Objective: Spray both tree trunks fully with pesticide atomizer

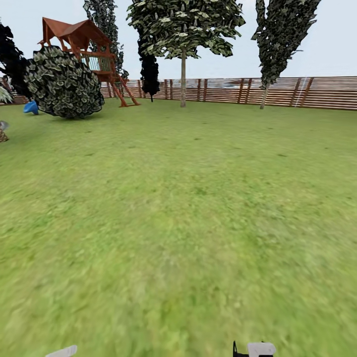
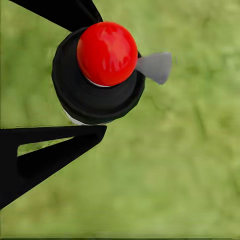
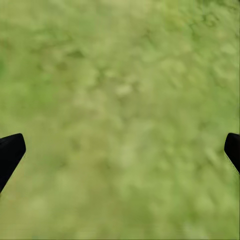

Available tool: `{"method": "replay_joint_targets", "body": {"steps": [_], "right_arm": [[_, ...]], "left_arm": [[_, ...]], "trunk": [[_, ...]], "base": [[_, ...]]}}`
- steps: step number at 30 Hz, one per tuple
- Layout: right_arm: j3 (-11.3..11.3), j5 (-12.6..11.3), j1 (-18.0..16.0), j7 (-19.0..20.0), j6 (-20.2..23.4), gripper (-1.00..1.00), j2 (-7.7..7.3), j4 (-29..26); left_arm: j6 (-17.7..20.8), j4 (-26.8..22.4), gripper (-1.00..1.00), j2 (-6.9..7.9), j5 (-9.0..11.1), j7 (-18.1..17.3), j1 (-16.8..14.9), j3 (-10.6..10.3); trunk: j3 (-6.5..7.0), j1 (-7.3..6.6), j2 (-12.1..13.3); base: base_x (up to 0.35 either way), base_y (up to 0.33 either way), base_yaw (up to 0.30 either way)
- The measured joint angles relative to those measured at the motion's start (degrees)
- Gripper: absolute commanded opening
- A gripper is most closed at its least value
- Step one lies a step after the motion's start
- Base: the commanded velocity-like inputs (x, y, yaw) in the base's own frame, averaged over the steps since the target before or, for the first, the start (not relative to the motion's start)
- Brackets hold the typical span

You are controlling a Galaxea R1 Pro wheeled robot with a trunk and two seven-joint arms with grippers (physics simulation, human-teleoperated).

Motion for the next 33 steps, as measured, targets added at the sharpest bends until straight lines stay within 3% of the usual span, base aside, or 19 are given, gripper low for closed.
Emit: {"method": "replay_joint_targets", "body": {"steps": [33], "right_arm": [[0.0, 0.0, 0.0, 0.0, 0.0, 1.00, -0.01, 0.0]], "left_arm": [[0.0, 0.0, -1.00, -0.03, 0.0, 0.0, 0.0, 0.0]], "trunk": [[0.00, 0.00, 0.0]], "base": [[0.338, 0.000, 0.000]]}}
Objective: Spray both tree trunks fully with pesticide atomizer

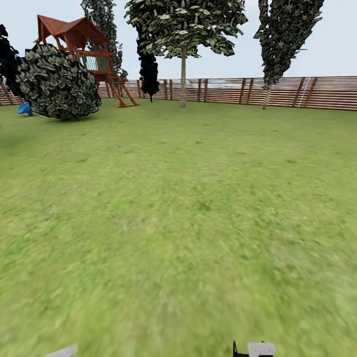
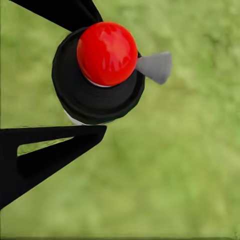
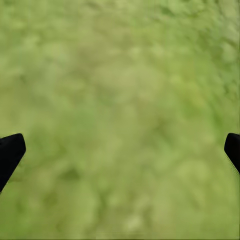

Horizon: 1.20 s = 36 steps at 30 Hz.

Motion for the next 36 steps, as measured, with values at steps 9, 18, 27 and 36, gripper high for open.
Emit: {"method": "replay_joint_targets", "body": {"steps": [9, 18, 27, 36], "right_arm": [[0.0, 0.0, 0.0, 0.0, 0.0, 1.00, 0.00, 0.0], [0.0, 0.0, 0.0, 0.0, 0.0, 1.00, 0.01, 0.0], [0.0, 0.0, 0.0, 0.0, 0.0, 1.00, 0.01, 0.0], [0.0, 0.0, 0.0, 0.0, 0.0, 1.00, 0.02, 0.0]], "left_arm": [[0.0, 0.0, -1.00, 0.03, 0.0, 0.0, 0.0, 0.1], [0.0, 0.0, -1.00, 0.03, 0.0, 0.1, 0.0, 0.0], [0.0, 0.0, -1.00, -0.12, -0.2, 0.0, 0.0, -0.1], [0.0, 0.0, -1.00, -0.12, -0.1, 0.0, 0.0, 0.0]], "trunk": [[0.00, 0.00, 0.0], [0.00, 0.00, 0.0], [0.00, 0.00, 0.0], [0.00, 0.00, 0.0]], "base": [[0.338, 0.000, 0.000], [0.338, 0.000, 0.000], [0.339, 0.000, 0.000], [0.338, 0.000, 0.000]]}}
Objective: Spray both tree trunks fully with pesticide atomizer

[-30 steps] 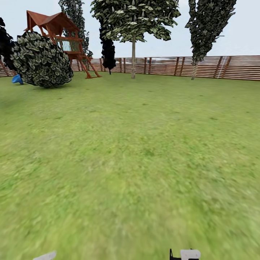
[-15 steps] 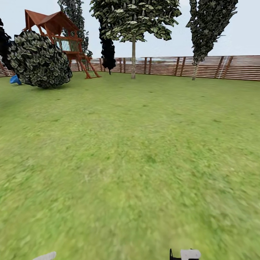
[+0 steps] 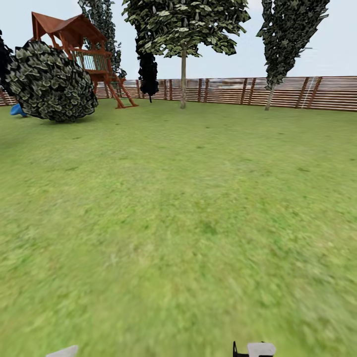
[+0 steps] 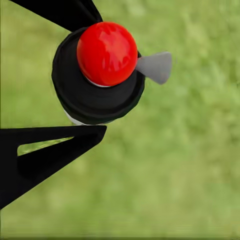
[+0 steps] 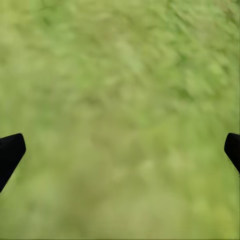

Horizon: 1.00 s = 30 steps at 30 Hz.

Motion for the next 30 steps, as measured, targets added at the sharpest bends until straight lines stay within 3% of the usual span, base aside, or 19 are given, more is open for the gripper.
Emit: {"method": "replay_joint_targets", "body": {"steps": [30], "right_arm": [[0.0, 0.0, 0.0, 0.0, 0.0, 1.00, -0.01, 0.0]], "left_arm": [[0.0, 0.0, -1.00, 0.06, 0.2, 0.0, 0.7, 0.0]], "trunk": [[0.00, 0.00, 0.0]], "base": [[0.338, -0.028, 0.000]]}}
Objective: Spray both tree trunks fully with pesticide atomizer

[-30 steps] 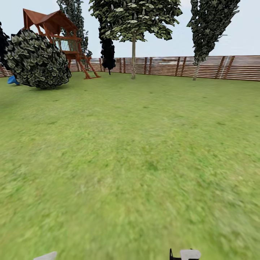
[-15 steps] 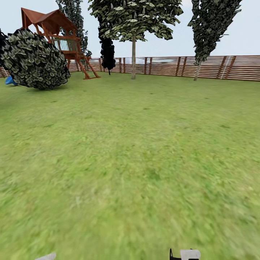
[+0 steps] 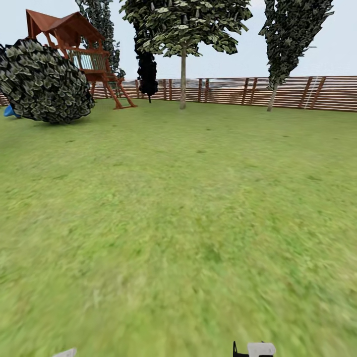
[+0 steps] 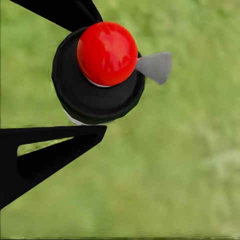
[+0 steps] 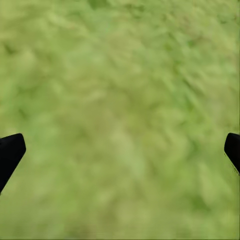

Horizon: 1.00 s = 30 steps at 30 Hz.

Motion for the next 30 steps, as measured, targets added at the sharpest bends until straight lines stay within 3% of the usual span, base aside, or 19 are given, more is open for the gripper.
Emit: {"method": "replay_joint_targets", "body": {"steps": [30], "right_arm": [[0.0, 0.0, 0.0, 0.0, 0.0, 1.00, 0.01, 0.0]], "left_arm": [[0.0, 0.0, -1.00, 0.00, 0.0, 0.0, 0.0, 0.0]], "trunk": [[0.00, 0.00, 0.0]], "base": [[0.339, -0.075, 0.000]]}}
